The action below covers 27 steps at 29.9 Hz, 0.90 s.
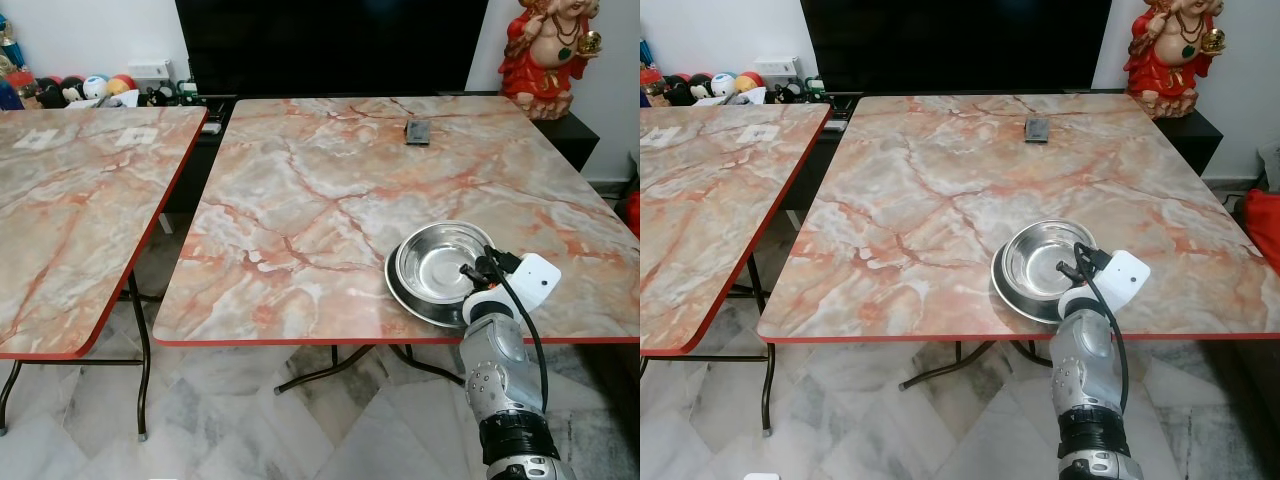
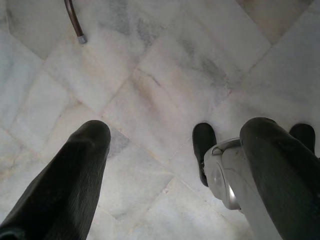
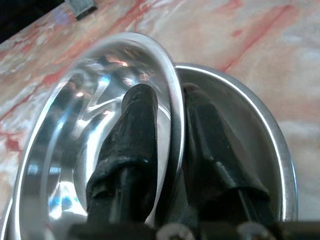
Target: Setting the table
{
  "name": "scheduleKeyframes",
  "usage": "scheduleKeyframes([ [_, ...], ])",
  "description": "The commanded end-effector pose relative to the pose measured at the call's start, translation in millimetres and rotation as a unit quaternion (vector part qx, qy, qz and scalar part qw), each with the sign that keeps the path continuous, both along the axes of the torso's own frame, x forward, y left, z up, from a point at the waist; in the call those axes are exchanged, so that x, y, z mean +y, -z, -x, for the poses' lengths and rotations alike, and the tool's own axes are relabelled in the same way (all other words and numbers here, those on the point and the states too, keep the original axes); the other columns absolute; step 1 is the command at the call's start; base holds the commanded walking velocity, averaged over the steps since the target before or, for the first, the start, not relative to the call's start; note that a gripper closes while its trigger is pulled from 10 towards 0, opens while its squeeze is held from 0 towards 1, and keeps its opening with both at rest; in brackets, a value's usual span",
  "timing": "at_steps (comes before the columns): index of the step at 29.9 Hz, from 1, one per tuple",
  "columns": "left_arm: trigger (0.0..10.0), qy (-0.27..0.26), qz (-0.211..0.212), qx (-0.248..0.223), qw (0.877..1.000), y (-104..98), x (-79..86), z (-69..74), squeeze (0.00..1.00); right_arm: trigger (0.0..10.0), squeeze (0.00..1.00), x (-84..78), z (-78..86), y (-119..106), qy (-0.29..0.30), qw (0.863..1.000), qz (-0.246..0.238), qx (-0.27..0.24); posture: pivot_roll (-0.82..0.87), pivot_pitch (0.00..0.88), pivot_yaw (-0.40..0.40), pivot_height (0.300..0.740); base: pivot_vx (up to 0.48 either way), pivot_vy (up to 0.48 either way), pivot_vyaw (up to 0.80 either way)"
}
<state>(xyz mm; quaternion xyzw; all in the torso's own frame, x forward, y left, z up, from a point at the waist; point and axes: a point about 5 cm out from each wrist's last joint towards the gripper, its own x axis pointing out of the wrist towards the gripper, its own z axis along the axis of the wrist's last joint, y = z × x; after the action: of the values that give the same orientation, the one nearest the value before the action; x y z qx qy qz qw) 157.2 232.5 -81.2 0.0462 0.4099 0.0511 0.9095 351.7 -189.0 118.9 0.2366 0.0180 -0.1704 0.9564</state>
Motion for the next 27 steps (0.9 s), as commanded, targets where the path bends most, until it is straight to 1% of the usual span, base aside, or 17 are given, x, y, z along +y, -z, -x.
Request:
scheduleKeyframes([
  [1, 10.0, 0.001, 0.001, 0.018, 1.000, 3.6, 1.5, 8.1, 0.00, 10.0, 0.49, 3.4, -2.7, -1.9, -0.006, 1.000, 0.004, 0.000, 0.00, 0.090, 0.027, 0.740, 0.000, 0.000, 0.00],
  [2, 10.0, 0.002, 0.001, 0.019, 1.000, 3.7, 1.3, 8.2, 0.00, 10.0, 0.43, 2.9, -2.5, -1.3, -0.005, 1.000, 0.004, 0.001, 0.00, 0.091, 0.028, 0.740, 0.000, 0.000, 0.00],
  [3, 10.0, 0.002, 0.001, 0.018, 1.000, 3.7, 1.2, 8.2, 0.00, 10.0, 0.43, 2.7, -2.4, -1.1, -0.005, 1.000, 0.004, 0.002, 0.00, 0.091, 0.028, 0.740, 0.000, 0.000, 0.00],
  [5, 10.0, 0.002, 0.001, 0.018, 1.000, 3.6, 1.1, 7.9, 0.00, 10.0, 0.46, 2.4, -2.4, -1.1, -0.003, 1.000, 0.005, 0.001, 0.00, 0.090, 0.028, 0.740, 0.000, 0.000, 0.00],
  [6, 10.0, 0.002, 0.001, 0.018, 1.000, 3.5, 0.9, 7.7, 0.00, 10.0, 0.62, 1.8, -2.5, -1.2, -0.002, 1.000, 0.006, 0.000, 0.00, 0.090, 0.028, 0.740, 0.000, 0.000, 0.00],
  [7, 10.0, 0.002, 0.001, 0.017, 1.000, 3.5, 0.8, 7.6, 0.00, 10.0, 0.75, 1.6, -2.5, -1.3, -0.002, 1.000, 0.006, -0.001, 0.00, 0.090, 0.028, 0.740, 0.000, 0.000, 0.00],
  [8, 10.0, 0.002, 0.001, 0.017, 1.000, 3.5, 0.8, 7.5, 0.00, 10.0, 0.75, 1.5, -2.5, -1.5, -0.002, 1.000, 0.005, -0.002, 0.00, 0.090, 0.028, 0.740, 0.000, 0.000, 0.00],
  [9, 10.0, 0.002, 0.001, 0.017, 1.000, 3.5, 0.7, 7.5, 0.00, 10.0, 0.77, 1.3, -2.6, -1.8, -0.002, 1.000, 0.006, -0.003, 0.00, 0.090, 0.028, 0.740, 0.000, 0.000, 0.00],
  [10, 10.0, 0.002, 0.001, 0.017, 1.000, 3.5, 0.7, 7.5, 0.00, 10.0, 0.75, 1.1, -2.8, -2.2, -0.001, 1.000, 0.006, -0.003, 0.00, 0.090, 0.028, 0.740, 0.000, 0.000, 0.00],
  [11, 10.0, 0.002, 0.001, 0.017, 1.000, 3.5, 0.6, 7.3, 0.00, 10.0, 0.59, 0.2, -2.9, -3.3, 0.004, 1.000, 0.010, -0.005, 0.00, 0.088, 0.026, 0.740, 0.000, 0.000, 0.00],
  [12, 10.0, 0.002, 0.001, 0.017, 1.000, 3.5, 0.6, 7.3, 0.00, 10.0, 0.59, 0.2, -2.9, -3.3, 0.004, 1.000, 0.010, -0.005, 0.00, 0.088, 0.026, 0.740, 0.000, 0.000, 0.00],
  [13, 10.0, 0.002, 0.001, 0.017, 1.000, 3.4, 0.5, 7.3, 0.00, 10.0, 0.50, -0.8, -2.9, -4.5, 0.008, 1.000, 0.013, -0.007, 0.00, 0.088, 0.026, 0.740, 0.000, 0.000, 0.00],
  [14, 10.0, 0.001, 0.002, 0.017, 1.000, 3.5, 0.3, 7.2, 0.00, 10.0, 0.15, -2.0, -2.9, -5.4, 0.012, 1.000, 0.019, -0.008, 0.00, 0.088, 0.026, 0.740, 0.000, 0.000, 0.00],
  [15, 10.0, 0.001, 0.002, 0.016, 1.000, 3.5, 0.1, 7.1, 0.00, 10.0, 0.00, -3.9, -2.4, -5.9, 0.017, 0.999, 0.027, -0.008, 0.00, 0.087, 0.026, 0.740, 0.000, 0.000, 0.00],
  [20, 10.0, 0.001, 0.003, 0.016, 1.000, 3.5, -0.4, 7.0, 0.00, 10.0, 0.00, -9.8, 0.2, -4.1, 0.027, 0.999, 0.033, -0.003, 0.00, 0.088, 0.024, 0.740, 0.000, 0.000, 0.00],
  [23, 10.0, 0.000, 0.003, 0.016, 1.000, 3.6, -0.7, 6.9, 0.00, 10.0, 0.00, -10.2, 1.0, -4.5, 0.027, 0.999, 0.034, -0.003, 0.00, 0.089, 0.023, 0.740, 0.000, 0.000, 0.00],
  [27, 10.0, -0.001, 0.004, 0.014, 1.000, 3.6, -1.3, 6.6, 0.00, 10.0, 0.00, -13.0, 6.4, -5.6, 0.036, 0.998, 0.052, -0.005, 0.00, 0.088, 0.017, 0.740, 0.000, 0.000, 0.00],
])
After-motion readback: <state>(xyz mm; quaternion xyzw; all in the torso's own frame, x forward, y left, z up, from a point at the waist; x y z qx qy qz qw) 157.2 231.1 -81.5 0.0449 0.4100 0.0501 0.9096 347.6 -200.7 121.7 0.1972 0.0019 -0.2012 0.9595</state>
